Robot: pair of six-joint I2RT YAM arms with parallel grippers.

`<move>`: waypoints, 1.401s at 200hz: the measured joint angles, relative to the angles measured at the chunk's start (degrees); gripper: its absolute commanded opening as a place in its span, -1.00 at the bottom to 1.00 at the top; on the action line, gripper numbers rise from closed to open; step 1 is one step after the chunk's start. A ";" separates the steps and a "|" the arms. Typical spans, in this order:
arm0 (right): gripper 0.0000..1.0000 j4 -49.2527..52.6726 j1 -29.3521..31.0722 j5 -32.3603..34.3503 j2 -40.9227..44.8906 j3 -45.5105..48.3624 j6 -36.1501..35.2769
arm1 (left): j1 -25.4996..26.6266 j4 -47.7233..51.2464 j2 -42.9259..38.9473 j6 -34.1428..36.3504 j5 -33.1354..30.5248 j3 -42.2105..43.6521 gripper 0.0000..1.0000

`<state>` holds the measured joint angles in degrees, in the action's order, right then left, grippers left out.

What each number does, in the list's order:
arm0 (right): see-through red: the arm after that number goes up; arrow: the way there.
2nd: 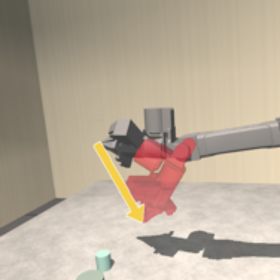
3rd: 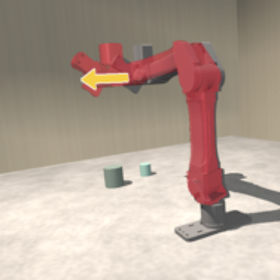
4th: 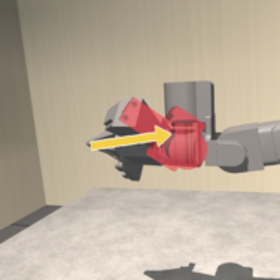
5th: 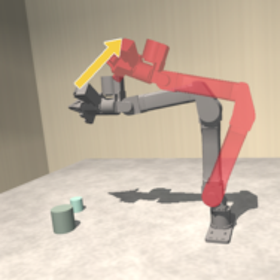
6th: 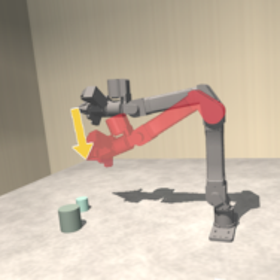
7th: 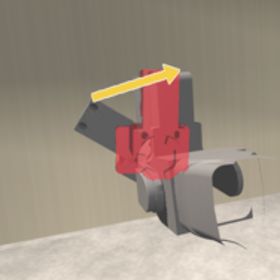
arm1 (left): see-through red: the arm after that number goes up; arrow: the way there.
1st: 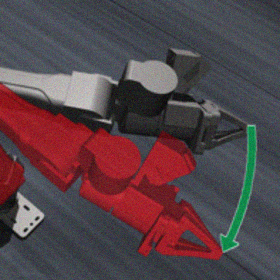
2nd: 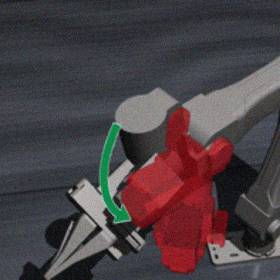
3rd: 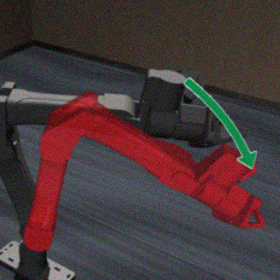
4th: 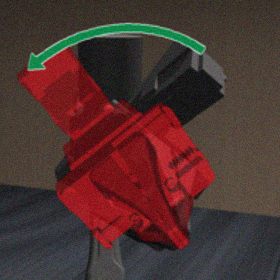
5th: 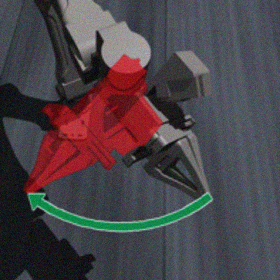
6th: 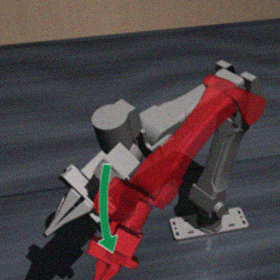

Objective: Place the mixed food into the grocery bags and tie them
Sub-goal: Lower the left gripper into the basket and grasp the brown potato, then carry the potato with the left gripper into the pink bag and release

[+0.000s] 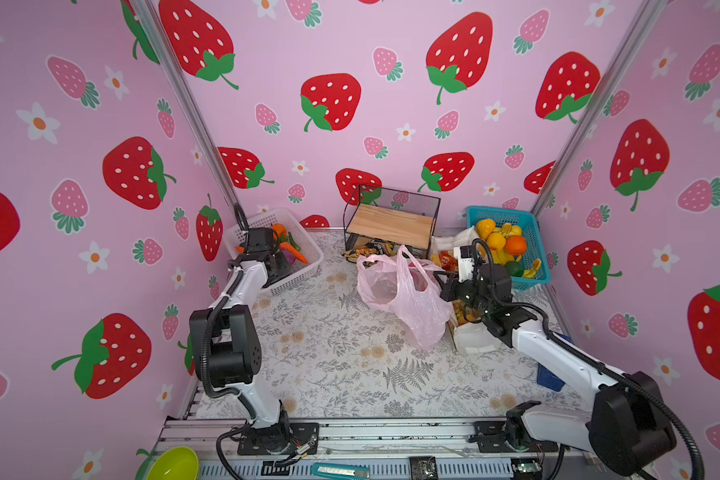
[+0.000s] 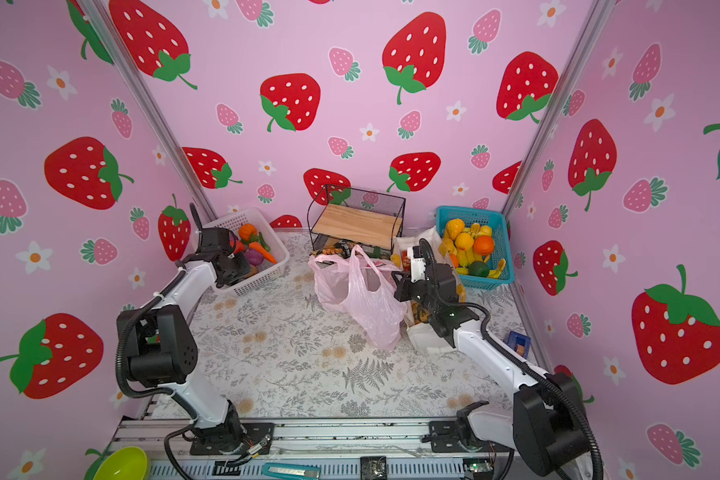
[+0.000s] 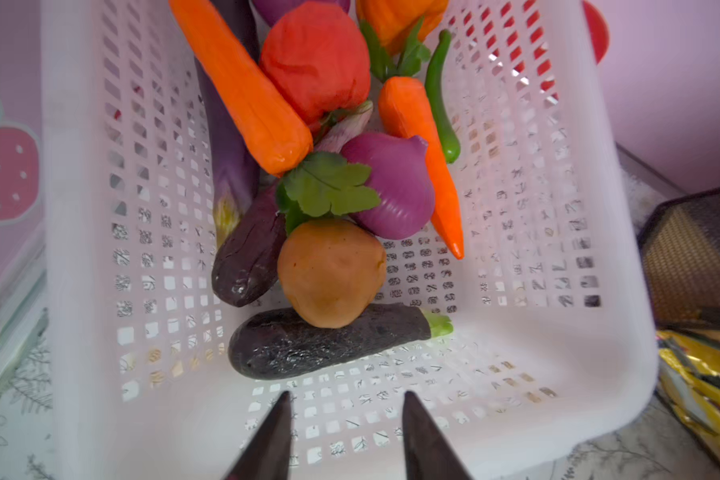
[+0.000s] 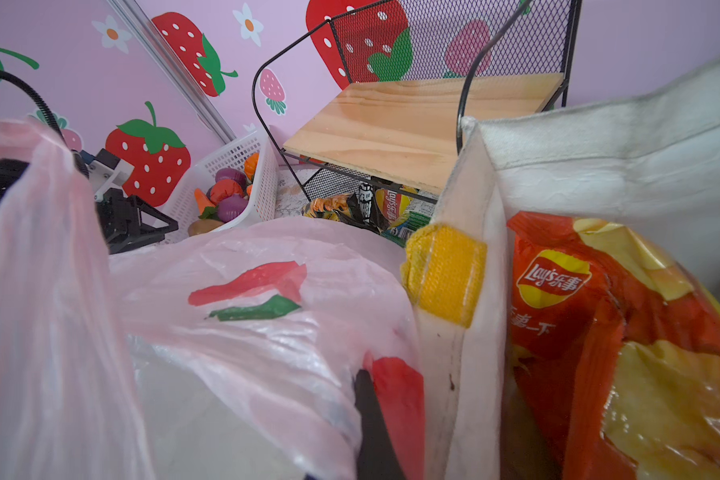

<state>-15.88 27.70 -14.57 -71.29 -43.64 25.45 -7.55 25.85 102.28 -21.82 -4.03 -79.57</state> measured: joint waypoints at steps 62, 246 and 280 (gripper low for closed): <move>-1.00 -0.02 0.00 -0.02 0.00 0.00 -0.02 | -0.83 3.72 12.74 1.51 -2.43 -10.29 0.49; -1.00 -0.37 -0.02 -0.02 -0.04 0.00 -0.02 | -1.44 2.47 3.87 0.50 0.00 -7.06 -0.37; -1.00 -0.37 -0.02 0.00 -0.04 0.00 -0.02 | -0.70 -2.56 -8.79 -2.34 1.66 3.67 -0.39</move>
<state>-16.25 27.68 -14.57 -71.33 -43.64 25.43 -8.25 23.29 93.49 -24.16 -2.37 -75.90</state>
